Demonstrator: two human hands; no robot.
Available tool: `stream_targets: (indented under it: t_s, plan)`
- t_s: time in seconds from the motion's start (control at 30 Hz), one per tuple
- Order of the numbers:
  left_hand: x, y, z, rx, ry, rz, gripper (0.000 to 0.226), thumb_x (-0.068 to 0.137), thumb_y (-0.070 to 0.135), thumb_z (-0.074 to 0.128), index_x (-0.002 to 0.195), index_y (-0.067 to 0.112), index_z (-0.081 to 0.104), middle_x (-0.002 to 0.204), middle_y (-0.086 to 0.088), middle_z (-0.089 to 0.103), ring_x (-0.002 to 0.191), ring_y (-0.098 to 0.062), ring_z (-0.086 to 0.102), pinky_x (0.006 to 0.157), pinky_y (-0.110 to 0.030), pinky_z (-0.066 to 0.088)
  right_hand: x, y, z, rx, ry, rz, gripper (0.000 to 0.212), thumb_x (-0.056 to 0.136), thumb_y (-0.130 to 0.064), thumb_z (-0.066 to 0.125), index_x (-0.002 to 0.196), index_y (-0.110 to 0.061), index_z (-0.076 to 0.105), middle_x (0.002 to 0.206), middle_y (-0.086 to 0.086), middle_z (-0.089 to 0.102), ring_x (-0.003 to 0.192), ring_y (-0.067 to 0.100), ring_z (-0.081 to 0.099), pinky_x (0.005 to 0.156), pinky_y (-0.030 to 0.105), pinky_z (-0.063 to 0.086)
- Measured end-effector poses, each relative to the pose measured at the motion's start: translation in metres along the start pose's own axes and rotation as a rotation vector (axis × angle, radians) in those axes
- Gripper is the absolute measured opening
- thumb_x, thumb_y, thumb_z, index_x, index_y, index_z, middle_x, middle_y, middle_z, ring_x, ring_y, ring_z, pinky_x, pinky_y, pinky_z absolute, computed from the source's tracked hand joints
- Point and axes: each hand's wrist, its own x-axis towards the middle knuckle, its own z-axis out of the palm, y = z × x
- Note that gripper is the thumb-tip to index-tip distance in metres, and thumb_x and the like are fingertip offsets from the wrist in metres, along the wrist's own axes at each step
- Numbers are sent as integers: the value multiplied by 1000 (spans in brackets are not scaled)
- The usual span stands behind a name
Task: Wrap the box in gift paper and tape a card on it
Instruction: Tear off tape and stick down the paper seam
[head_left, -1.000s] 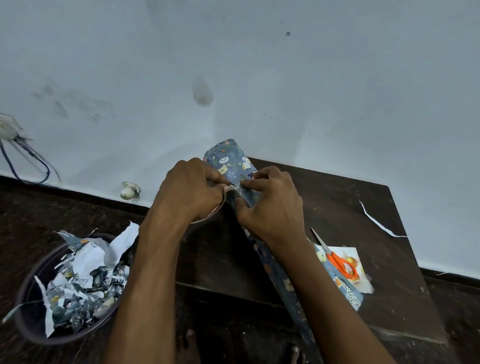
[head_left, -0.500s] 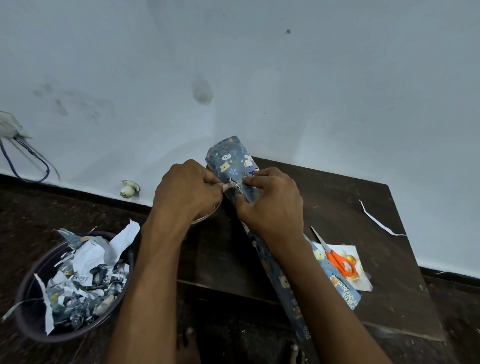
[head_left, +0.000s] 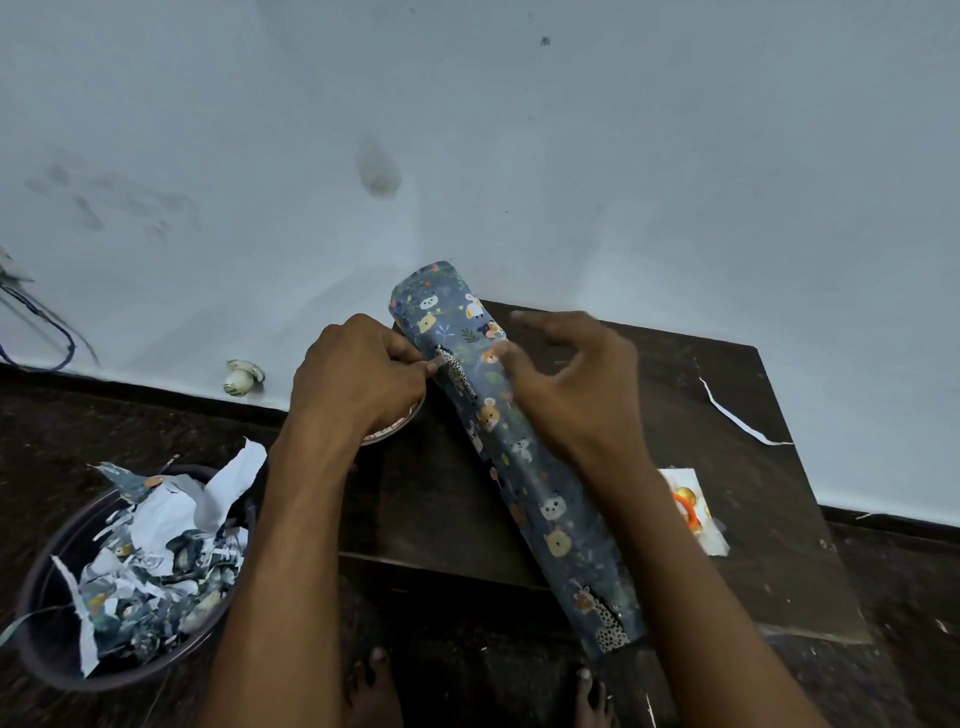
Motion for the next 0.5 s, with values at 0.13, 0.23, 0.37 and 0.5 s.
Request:
stream_targets:
  t_s: [0.13, 0.23, 0.37, 0.5]
  plan:
    - [0, -1, 2, 1, -13, -3, 13, 79, 43, 77, 70, 33, 77, 63, 8, 69, 78, -21, 70, 78, -37, 56, -2, 29, -50, -92, 30, 142, 20, 82, -11, 77, 97, -22, 81, 87, -13, 75, 78, -3, 67, 83, 18, 54]
    - [-1, 1, 4, 3, -13, -10, 12, 79, 42, 77, 71, 34, 77, 63, 9, 68, 80, -21, 69, 80, -37, 56, -21, 55, -80, -234, -29, 276, 22, 80, -1, 73, 77, -23, 77, 73, -15, 69, 74, -3, 63, 72, 23, 50]
    - [-2, 3, 3, -2, -5, -13, 11, 79, 42, 77, 72, 34, 77, 64, 7, 70, 82, -21, 70, 82, -40, 57, -51, 78, -88, -405, -108, 368, 16, 74, -5, 70, 72, -20, 75, 71, -5, 70, 73, 19, 66, 69, 32, 52]
    - [-2, 3, 2, -9, -2, -10, 12, 80, 41, 77, 72, 33, 77, 64, 6, 70, 81, -23, 70, 82, -42, 57, -56, 80, -87, -401, -126, 369, 13, 76, -7, 69, 72, -18, 76, 67, -3, 68, 70, 17, 64, 67, 30, 49]
